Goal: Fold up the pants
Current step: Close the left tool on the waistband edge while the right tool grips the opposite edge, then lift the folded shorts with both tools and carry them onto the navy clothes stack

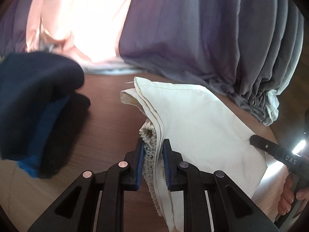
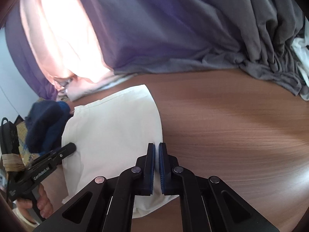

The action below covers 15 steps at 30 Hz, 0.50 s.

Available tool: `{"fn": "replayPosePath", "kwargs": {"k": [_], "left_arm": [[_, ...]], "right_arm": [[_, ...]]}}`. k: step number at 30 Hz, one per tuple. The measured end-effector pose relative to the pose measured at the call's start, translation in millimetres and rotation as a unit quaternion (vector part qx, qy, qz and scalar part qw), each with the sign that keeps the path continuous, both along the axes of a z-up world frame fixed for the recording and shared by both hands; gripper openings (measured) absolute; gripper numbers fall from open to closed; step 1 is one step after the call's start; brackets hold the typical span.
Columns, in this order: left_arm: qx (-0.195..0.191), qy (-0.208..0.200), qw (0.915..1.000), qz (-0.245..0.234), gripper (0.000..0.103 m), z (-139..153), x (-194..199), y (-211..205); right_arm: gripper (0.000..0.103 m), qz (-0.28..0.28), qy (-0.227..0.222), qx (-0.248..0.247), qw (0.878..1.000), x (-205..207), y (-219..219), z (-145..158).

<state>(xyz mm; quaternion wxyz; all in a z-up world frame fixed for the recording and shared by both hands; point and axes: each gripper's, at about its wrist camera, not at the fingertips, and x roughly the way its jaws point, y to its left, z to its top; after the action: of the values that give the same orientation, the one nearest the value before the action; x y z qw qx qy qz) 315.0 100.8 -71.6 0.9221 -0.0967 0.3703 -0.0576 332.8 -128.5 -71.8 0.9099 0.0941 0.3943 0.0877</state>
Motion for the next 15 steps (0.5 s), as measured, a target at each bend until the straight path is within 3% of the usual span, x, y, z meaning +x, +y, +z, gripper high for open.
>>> {"fn": "replayPosePath", "kwargs": {"k": [15], "left_arm": [[0.029,-0.080,0.9961,0.021,0.019,79,-44,30]], "right_arm": [[0.006,0.032,-0.106,0.011,0.994,-44,27,73]]}}
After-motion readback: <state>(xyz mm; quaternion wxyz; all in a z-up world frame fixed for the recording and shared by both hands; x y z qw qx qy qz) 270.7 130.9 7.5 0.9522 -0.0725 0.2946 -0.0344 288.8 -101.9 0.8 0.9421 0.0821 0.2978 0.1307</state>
